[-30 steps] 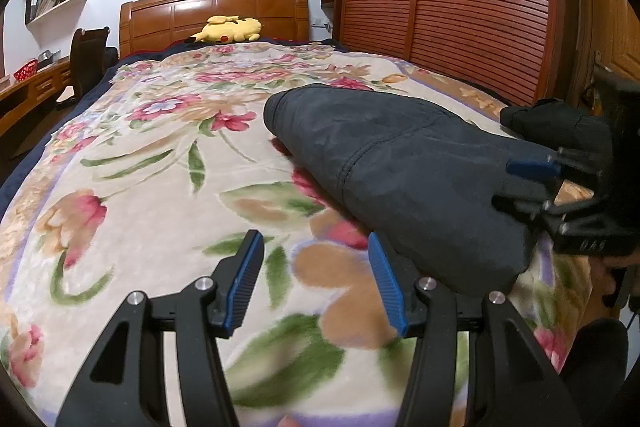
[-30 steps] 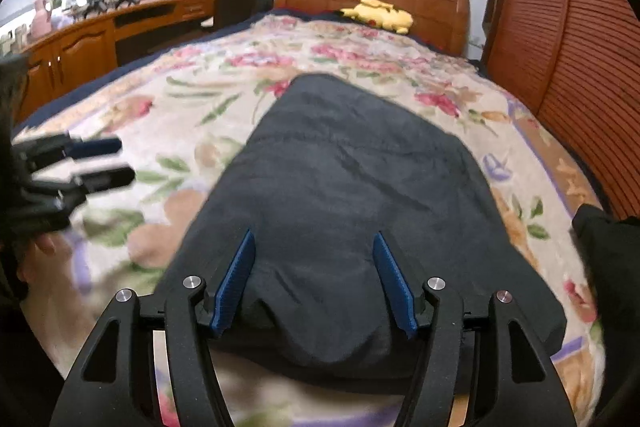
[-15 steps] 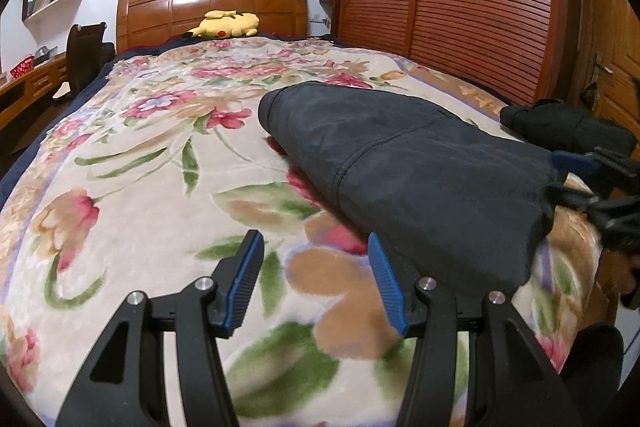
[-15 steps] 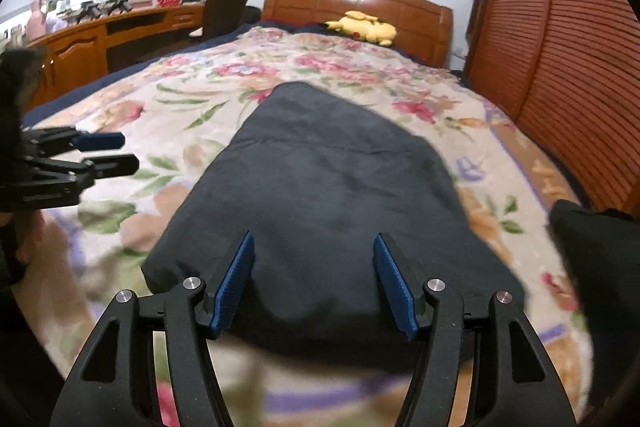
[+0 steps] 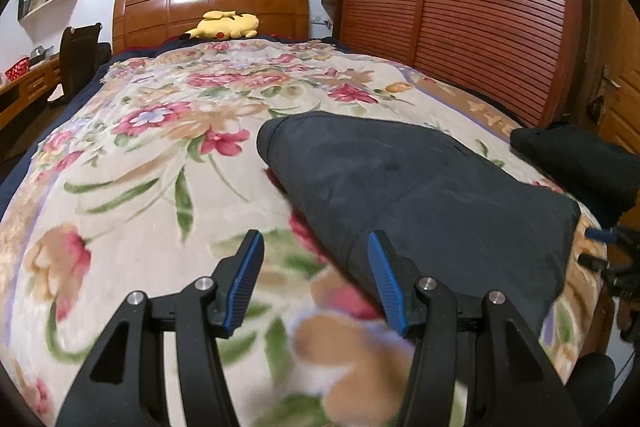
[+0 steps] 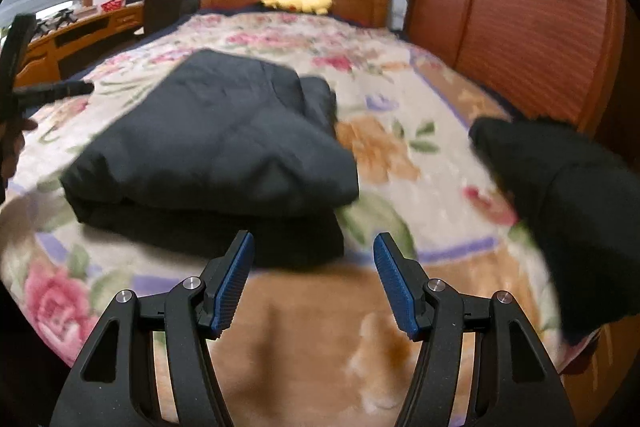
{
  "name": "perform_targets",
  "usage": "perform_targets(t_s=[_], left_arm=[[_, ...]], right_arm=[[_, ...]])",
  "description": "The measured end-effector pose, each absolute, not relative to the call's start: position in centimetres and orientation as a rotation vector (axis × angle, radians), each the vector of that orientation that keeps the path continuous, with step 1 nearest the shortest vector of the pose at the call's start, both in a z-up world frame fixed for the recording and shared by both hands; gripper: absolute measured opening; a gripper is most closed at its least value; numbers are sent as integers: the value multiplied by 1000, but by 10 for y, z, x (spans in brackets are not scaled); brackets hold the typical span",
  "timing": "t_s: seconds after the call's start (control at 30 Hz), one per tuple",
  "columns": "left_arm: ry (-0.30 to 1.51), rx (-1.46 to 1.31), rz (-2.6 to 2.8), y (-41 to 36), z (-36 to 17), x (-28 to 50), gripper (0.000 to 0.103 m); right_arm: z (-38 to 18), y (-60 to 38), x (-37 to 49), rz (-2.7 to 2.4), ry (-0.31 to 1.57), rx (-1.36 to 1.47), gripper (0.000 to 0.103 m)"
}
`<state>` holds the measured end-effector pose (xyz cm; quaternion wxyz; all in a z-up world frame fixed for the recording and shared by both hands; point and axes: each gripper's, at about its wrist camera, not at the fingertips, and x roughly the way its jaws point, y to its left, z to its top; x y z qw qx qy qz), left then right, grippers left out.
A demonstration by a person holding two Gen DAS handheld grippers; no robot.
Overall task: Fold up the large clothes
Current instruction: 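Move both open tools to opposite sides of the black jacket bundle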
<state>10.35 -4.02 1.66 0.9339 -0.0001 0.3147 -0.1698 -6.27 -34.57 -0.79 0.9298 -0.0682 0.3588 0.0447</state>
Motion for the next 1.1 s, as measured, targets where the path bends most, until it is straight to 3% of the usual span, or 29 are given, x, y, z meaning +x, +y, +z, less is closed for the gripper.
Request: perform_targets(t_s=[0.83,1.03,1.1], left_arm=[[777,61,-303,-81,-26,275,54],[788,86,-258,-79,-37,291,60],[796,72,-254,-75,-43,297,68]], right_arm=[[-45,-338,-23,143,720,-81,64],[-45,-337,-20,136,712,-84,64],[-45,-338,-18,141,715,-75,64]])
